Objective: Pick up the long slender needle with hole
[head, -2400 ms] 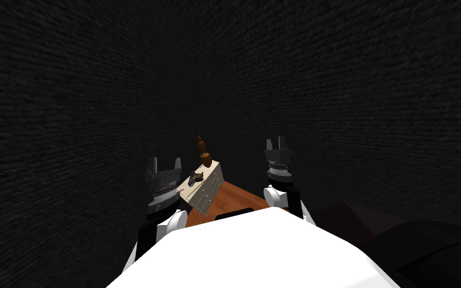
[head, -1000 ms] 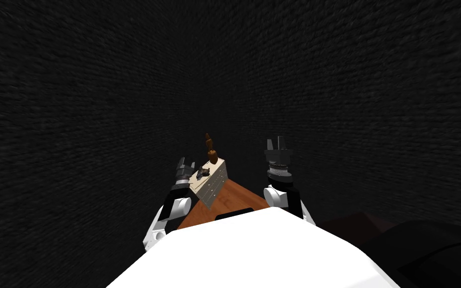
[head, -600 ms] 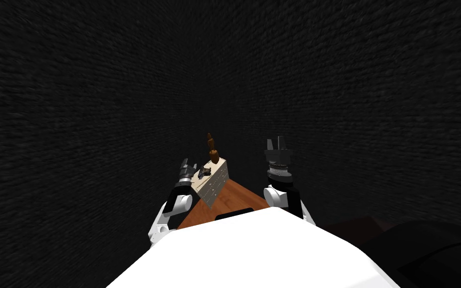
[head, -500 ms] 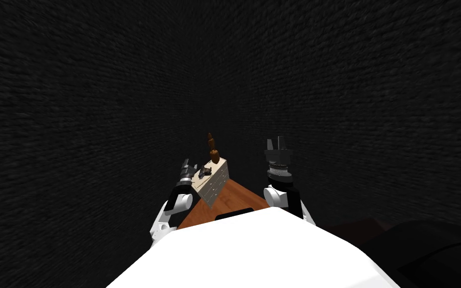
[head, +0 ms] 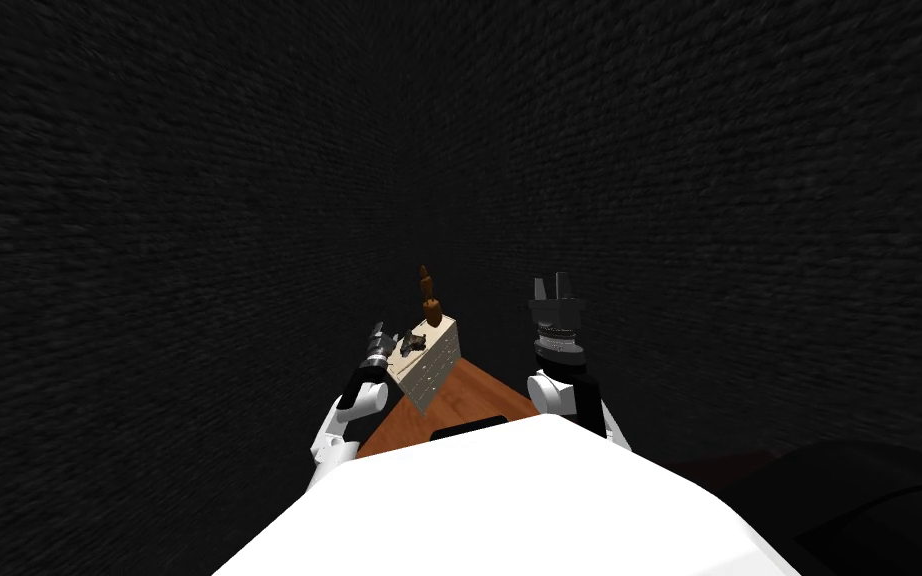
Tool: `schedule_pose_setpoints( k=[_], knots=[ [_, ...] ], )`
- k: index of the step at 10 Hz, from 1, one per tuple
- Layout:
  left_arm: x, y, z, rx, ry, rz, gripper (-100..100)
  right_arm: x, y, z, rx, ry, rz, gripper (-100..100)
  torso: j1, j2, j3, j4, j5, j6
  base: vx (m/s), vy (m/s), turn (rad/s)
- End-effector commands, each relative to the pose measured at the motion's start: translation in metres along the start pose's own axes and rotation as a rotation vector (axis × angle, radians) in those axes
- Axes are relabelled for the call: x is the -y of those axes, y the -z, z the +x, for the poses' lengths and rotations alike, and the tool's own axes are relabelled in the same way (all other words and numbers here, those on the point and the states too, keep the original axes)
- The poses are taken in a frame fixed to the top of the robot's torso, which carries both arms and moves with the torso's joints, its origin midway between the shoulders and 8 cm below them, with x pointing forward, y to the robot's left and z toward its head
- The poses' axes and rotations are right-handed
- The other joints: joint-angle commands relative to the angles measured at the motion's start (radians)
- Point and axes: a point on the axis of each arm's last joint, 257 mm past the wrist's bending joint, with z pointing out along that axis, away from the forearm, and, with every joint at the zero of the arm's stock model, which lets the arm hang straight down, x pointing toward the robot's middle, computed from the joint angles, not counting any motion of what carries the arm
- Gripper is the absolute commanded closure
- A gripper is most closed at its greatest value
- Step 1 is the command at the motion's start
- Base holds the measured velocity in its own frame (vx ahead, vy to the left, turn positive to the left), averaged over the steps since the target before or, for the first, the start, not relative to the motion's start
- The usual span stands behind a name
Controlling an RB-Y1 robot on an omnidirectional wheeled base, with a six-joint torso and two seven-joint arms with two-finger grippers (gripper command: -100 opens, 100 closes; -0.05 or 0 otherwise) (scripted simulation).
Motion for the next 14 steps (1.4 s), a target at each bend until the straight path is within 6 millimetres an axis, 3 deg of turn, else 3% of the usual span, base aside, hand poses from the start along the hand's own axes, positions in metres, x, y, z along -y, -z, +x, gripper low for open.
schedule_pose_setpoints(
  k=[1,7,8,9,14],
  knots=[
    [-0.021,-0.008,-0.008,0.027,0.022,-0.062,-100,0.000,0.000,0.000,0.000,0.000,0.000,0,0.000,0.000,0.000,0.000,0.000,0.000,0.028,0.007,0.053],
    [-0.085,-0.019,-0.030,0.108,0.075,-0.250,-100,0.000,0.000,0.000,0.000,0.000,0.000,0,0.000,-0.001,0.000,0.000,0.000,0.000,0.029,0.003,0.043],
    [-0.098,-0.015,-0.037,0.123,0.076,-0.275,-100,0.000,0.000,0.000,0.000,0.000,0.000,0,0.000,-0.001,-0.001,0.000,0.000,0.000,0.036,-0.002,0.023],
    [-0.098,-0.015,-0.037,0.123,0.076,-0.275,-100,0.000,0.000,0.000,0.000,0.000,0.000,0,-0.001,-0.001,-0.001,0.000,0.000,0.000,0.017,0.001,-0.004],
    [-0.163,-0.009,-0.055,0.204,0.118,-0.460,-100,0.000,0.000,0.000,0.000,0.000,0.000,0,-0.001,-0.002,-0.001,0.000,0.000,0.000,0.043,-0.005,0.032]
  ],
)
